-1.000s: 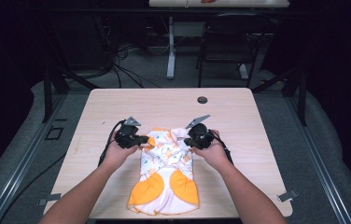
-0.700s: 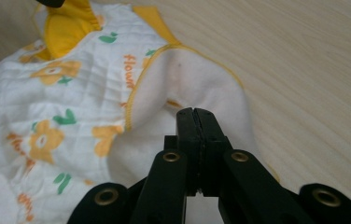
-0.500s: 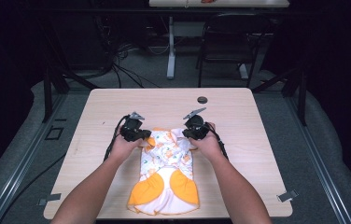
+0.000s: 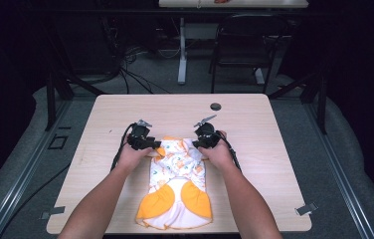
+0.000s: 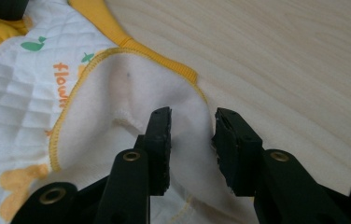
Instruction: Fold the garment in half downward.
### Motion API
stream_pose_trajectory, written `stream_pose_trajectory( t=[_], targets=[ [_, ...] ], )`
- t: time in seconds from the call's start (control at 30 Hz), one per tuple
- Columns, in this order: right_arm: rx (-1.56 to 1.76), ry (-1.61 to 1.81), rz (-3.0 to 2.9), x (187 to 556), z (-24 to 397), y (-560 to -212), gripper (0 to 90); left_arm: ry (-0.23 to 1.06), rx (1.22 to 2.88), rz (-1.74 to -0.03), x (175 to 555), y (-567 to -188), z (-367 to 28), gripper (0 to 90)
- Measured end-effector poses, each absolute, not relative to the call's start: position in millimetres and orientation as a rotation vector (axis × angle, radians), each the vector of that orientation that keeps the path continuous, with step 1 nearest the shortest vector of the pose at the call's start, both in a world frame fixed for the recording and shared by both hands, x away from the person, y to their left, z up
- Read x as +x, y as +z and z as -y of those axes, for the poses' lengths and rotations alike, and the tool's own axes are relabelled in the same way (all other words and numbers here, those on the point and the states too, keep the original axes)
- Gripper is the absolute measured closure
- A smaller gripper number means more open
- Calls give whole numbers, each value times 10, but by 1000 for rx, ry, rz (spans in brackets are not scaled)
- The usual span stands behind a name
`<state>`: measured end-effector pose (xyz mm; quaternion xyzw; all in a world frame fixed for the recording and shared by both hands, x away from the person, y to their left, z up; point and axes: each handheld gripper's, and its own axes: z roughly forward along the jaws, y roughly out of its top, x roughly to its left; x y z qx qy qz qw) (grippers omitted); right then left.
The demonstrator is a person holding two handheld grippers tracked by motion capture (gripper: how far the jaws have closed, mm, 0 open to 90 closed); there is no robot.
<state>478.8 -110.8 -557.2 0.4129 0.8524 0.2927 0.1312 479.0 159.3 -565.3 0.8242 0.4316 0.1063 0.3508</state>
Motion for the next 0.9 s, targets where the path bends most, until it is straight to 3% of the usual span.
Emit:
stream_pose_trajectory(
  t=[0.17,0.47,0.9],
  targets=[
    [1241,855,-2487,4804,1113,-5608,604,224,2137,-1106,4785,-5713,-1598,557],
    [1232,804,-2528,4805,1126,-5637,573,285,2204,-1072,4753,-5713,-1549,574],
    [1165,825,-2582,4767,1079,-5629,817,235,2209,-1075,4734,-5701,-1511,822]
  ],
)
